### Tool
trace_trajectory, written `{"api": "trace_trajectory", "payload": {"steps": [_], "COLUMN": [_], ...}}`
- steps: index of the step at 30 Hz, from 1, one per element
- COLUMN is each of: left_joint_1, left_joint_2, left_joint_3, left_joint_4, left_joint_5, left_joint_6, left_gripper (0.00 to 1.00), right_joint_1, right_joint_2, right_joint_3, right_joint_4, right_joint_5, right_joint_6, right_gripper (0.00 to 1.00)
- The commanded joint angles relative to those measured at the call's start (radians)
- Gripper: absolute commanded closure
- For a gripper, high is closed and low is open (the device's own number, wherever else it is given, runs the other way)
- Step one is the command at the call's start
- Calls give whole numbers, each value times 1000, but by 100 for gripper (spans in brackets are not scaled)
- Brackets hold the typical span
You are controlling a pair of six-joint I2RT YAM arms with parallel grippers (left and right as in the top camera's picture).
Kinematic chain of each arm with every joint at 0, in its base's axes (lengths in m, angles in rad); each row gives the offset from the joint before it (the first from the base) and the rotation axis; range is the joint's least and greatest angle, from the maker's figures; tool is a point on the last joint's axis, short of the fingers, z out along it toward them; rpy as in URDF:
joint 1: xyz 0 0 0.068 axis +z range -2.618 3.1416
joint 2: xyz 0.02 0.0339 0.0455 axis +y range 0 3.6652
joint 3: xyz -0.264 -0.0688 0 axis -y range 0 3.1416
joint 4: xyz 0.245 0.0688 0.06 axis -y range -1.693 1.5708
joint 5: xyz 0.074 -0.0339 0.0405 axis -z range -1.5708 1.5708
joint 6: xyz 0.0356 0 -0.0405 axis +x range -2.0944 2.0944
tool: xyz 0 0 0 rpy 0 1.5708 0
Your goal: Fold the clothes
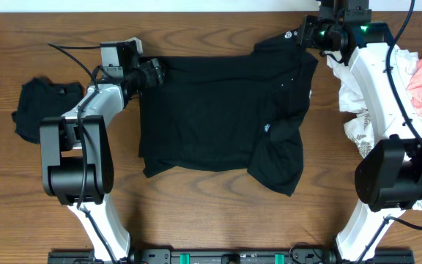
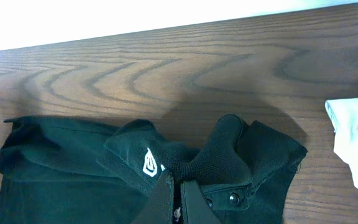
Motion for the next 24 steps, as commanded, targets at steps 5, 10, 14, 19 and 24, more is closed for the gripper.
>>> {"api": "trace_trajectory", "payload": {"steps": [5,10,14,19,24], "left_joint_1": [-1,-1,-1,-1,-1], "left_joint_2": [-4,-3,6,43,64], "left_joint_3": [-1,-1,-1,-1,-1], "left_joint_4": [-12,-13,-11,5,18], "left_joint_5": [-135,-134,-99,-34,18], "left_joint_6": [6,6,6,6,15], "left_gripper": [21,21,22,23,23], "right_joint_1": [-12,-12,-12,-12,-12], "right_joint_2": [-2,-2,-2,-2,-2], "right_joint_3": [1,1,1,1,1], "right_joint_4": [-6,-6,-8,-17,-19], "right_joint_5": [10,10,10,11,11], "right_joint_6": [-13,-13,-13,-13,-13], "right_gripper": [99,99,99,99,99]}}
